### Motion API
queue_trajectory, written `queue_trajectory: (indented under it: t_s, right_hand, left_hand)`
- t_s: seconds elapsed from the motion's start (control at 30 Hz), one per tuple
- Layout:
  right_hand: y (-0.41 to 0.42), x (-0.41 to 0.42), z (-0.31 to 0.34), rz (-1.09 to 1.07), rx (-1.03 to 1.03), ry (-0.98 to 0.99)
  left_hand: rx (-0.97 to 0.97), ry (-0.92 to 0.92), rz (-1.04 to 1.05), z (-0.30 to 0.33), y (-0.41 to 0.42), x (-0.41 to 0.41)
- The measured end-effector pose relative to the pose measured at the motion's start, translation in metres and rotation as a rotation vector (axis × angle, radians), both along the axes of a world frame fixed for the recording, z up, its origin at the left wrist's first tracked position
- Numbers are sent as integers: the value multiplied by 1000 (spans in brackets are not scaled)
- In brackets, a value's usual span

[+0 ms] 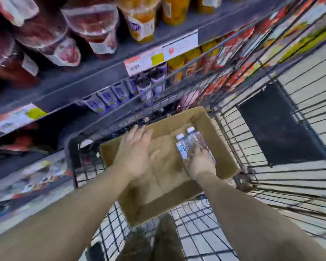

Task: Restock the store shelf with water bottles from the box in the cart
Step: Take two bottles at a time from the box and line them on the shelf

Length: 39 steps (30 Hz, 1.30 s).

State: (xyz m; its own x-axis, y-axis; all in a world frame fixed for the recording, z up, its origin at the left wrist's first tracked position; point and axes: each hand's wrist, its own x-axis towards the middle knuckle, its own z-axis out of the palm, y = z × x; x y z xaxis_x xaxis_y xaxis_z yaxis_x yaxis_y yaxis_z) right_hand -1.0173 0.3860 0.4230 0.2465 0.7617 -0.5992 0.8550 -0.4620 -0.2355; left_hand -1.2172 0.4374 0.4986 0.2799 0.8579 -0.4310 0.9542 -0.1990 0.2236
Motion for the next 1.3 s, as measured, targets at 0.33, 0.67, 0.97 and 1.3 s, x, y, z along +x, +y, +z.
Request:
queue_trajectory:
  t_s: [0.33, 0.67, 0.97, 1.3]
  right_hand:
    - [1, -15, -87, -103, 4, -174]
    - [18, -28, -20, -676, -231, 1239]
    - [27, -14, -15, -480, -56, 668]
    - [8, 14, -78, -377, 75, -106]
  left_hand:
    - [-175, -70, 99, -69, -29, -15]
    - [-588, -471, 459, -37, -9, -8]
    - [-1015, -766, 732, -44, -15, -28]
    - [-999, -714, 844, -73, -41, -49]
